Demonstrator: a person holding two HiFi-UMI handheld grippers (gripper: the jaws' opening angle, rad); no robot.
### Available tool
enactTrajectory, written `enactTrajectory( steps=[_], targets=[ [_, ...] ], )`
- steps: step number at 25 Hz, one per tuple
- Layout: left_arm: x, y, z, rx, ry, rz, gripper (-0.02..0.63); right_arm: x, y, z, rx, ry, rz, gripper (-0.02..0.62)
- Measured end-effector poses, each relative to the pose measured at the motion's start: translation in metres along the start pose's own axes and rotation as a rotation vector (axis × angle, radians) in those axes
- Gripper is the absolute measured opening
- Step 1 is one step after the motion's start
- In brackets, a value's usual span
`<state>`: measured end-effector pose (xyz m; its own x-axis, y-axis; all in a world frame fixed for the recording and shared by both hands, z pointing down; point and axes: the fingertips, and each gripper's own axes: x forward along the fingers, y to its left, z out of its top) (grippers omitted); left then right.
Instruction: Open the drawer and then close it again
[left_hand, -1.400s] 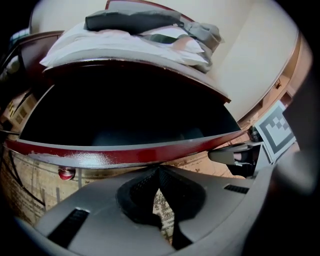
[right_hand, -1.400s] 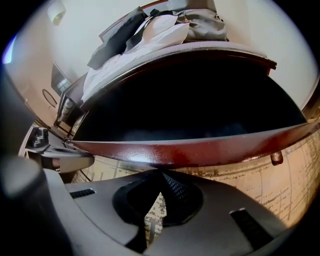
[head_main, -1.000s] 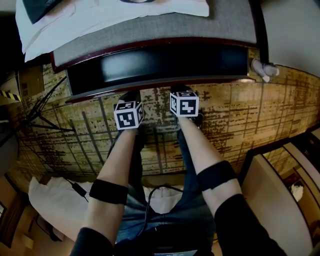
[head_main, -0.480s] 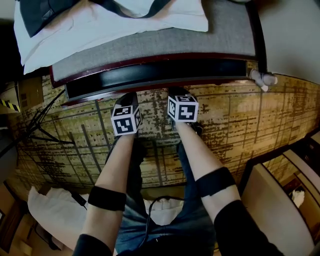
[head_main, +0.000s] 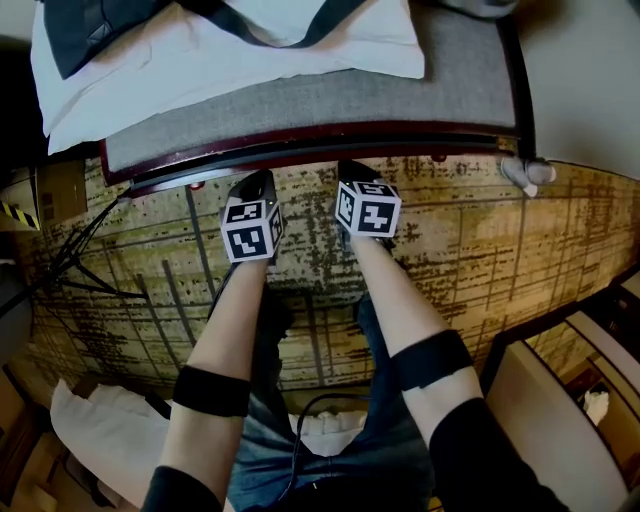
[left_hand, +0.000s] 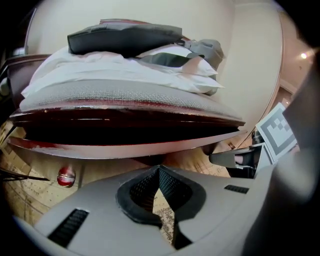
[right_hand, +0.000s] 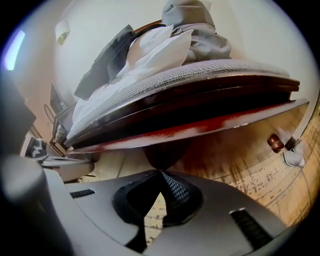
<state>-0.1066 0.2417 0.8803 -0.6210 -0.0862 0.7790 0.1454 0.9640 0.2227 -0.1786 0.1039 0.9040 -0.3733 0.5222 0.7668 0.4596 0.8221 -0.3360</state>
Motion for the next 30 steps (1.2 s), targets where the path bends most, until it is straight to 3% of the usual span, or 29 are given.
enactTrajectory(
  steps=[7, 14, 23, 30],
  targets=[
    [0.016, 0.008, 0.026, 0.008, -0.038, 0.003, 0.0, 0.016, -0.002, 0.027, -0.039, -0.027, -0.001, 0.0],
    [0.019, 0.009, 0.03, -0.001, -0.052, -0.01, 0.0, 0.019, -0.002, 0.033, -0.006, -0.055, -0.007, 0.0],
    [0.021, 0.012, 0.034, 0.002, -0.074, -0.01, 0.0, 0.024, -0.004, 0.033, -0.046, -0.07, -0.004, 0.0],
    [0.022, 0.01, 0.034, -0.025, -0.078, -0.006, 0.0, 0.025, -0.007, 0.029, -0.001, -0.068, -0.004, 0.0]
  ],
)
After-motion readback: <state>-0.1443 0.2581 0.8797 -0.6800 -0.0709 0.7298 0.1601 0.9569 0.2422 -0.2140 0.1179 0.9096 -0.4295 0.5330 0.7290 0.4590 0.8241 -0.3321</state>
